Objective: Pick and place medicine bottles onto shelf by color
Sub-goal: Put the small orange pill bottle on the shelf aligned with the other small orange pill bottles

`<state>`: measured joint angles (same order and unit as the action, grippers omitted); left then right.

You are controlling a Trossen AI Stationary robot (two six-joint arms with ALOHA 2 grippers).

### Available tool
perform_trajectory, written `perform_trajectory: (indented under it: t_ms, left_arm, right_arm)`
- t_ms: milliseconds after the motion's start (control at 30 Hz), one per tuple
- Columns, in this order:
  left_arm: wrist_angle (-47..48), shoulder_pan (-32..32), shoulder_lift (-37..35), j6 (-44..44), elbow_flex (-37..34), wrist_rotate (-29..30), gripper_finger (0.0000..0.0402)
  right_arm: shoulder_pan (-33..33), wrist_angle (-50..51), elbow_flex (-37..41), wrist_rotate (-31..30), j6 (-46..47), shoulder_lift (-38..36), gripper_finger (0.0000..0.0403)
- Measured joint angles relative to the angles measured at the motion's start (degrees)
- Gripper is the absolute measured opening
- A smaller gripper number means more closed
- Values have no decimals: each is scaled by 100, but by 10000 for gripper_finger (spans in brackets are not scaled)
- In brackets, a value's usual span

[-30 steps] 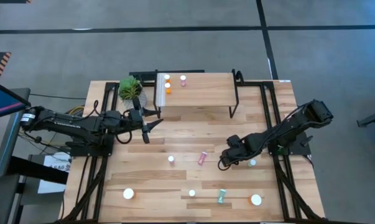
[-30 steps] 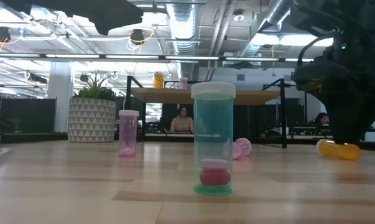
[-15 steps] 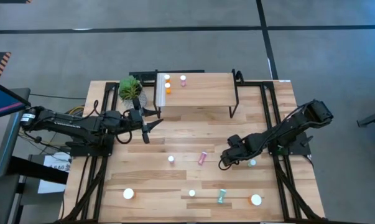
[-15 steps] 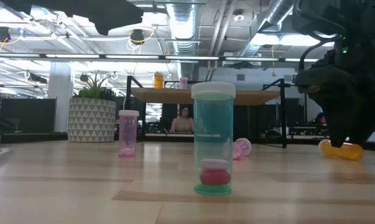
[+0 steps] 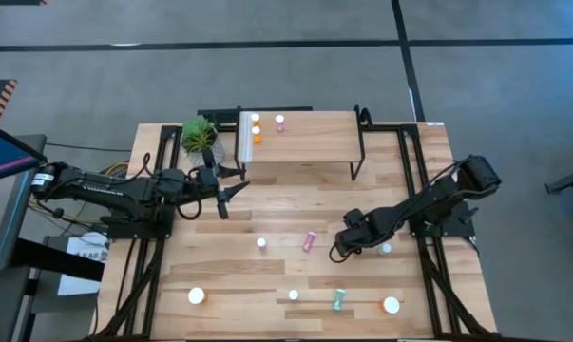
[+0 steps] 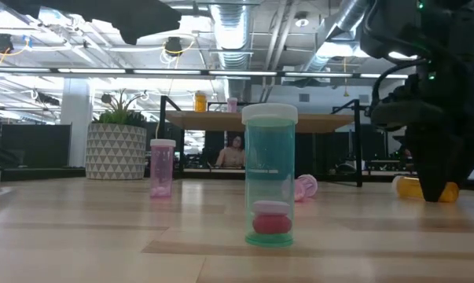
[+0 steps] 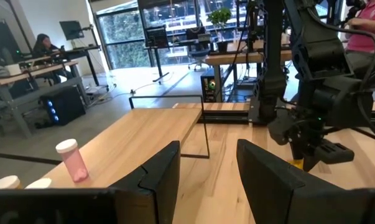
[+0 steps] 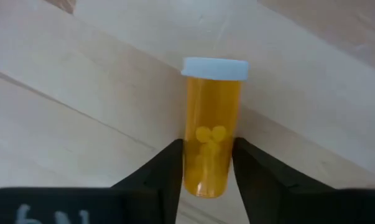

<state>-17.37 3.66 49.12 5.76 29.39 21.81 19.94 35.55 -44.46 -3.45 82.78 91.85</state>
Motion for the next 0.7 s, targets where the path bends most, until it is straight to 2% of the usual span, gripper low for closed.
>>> perform_trajectory:
  t_ms: [300, 533, 700]
  left_arm:
    - [-49, 0, 0, 0, 0, -1, 148]
    - [-59, 0, 0, 0, 0, -1, 148]
    - [-90, 0, 0, 2, 0, -1, 148]
  right_arm:
    - [4, 107, -113, -221, -234, -416, 123]
    - [33, -134, -111, -788, -553, -869, 124]
    - [31, -762, -111, -1377, -1250, -1187, 124]
